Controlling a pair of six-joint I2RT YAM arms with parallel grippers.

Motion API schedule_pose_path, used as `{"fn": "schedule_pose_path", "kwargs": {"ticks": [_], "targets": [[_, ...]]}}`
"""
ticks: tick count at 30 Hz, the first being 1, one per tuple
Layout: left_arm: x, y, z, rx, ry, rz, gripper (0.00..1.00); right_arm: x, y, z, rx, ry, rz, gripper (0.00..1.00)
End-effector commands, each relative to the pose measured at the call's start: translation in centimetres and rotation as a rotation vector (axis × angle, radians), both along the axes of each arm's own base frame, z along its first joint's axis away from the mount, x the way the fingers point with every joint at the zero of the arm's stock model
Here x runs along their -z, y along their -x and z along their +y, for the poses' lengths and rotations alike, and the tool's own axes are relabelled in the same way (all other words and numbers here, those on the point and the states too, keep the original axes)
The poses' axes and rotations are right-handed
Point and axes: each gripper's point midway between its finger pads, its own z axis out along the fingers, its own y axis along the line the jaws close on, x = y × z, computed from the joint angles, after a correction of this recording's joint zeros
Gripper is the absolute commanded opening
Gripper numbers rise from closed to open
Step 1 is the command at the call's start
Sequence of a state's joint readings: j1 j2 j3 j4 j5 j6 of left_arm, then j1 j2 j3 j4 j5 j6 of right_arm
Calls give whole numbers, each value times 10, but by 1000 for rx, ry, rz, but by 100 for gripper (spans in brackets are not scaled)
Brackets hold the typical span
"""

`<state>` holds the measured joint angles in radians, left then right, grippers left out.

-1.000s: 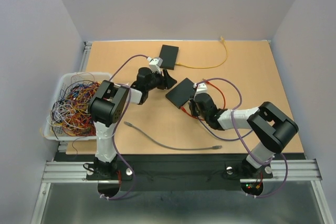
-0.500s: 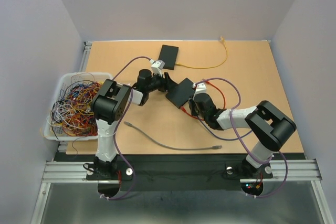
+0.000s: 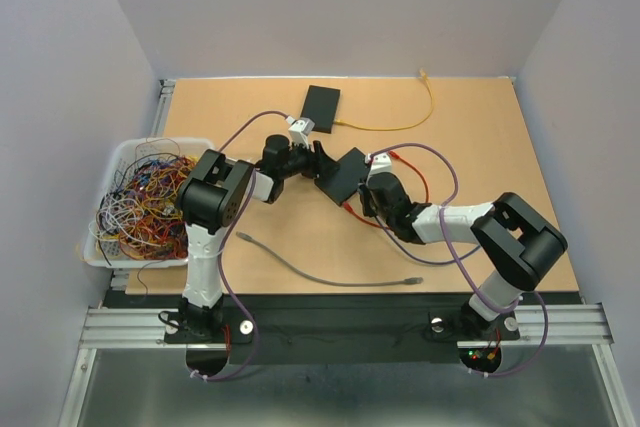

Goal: Insert the plug into the switch port

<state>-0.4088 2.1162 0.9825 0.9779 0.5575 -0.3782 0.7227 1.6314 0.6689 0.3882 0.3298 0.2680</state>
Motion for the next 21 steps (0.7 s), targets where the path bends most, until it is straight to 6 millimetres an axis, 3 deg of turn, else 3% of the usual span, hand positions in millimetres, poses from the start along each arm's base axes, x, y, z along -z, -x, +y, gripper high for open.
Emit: {"fn": "schedule_pose_path", "kwargs": {"ticks": [1, 11, 21], "targets": [[-19, -10, -8, 15, 40, -69, 61, -21, -12, 4, 21, -21, -62, 0], [-16, -10, -9, 21, 34, -66, 61, -8, -13, 3, 25, -8, -57, 0], [-14, -9, -10, 32, 34, -65, 61, -16, -12, 12, -9, -60, -75, 0]]}}
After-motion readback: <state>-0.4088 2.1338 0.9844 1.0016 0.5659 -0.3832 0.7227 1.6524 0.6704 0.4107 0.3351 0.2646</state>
